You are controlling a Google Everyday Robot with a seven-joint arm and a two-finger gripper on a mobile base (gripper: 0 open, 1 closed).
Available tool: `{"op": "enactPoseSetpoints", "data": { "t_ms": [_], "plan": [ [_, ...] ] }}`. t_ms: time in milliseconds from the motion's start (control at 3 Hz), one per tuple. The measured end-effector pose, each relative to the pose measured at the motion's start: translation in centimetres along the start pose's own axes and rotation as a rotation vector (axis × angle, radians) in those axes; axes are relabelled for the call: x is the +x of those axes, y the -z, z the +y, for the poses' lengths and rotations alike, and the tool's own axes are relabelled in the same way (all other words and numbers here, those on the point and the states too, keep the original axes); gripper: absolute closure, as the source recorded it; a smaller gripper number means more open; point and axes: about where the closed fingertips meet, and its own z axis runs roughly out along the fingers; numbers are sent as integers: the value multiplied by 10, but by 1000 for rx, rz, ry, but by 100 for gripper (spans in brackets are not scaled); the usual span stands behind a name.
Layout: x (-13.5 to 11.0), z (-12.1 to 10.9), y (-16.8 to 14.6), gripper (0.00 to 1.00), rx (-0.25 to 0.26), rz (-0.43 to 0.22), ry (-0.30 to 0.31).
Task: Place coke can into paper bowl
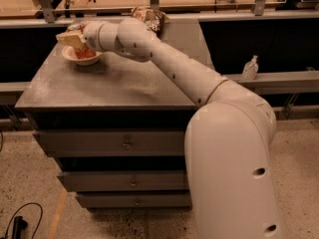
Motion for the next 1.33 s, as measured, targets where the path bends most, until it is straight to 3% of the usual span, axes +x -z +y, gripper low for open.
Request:
{"op": "enactPoseSetpoints", "data": {
  "t_ms": [333, 667, 1000, 1333],
  "plan": [
    [3, 3, 6, 0, -6, 20, 6],
    [-8, 0, 34, 0, 25, 23, 14],
    [-25, -6, 93, 0, 83, 39, 26],
    [-48, -17, 183, 0, 203, 59, 58]
  ]
}}
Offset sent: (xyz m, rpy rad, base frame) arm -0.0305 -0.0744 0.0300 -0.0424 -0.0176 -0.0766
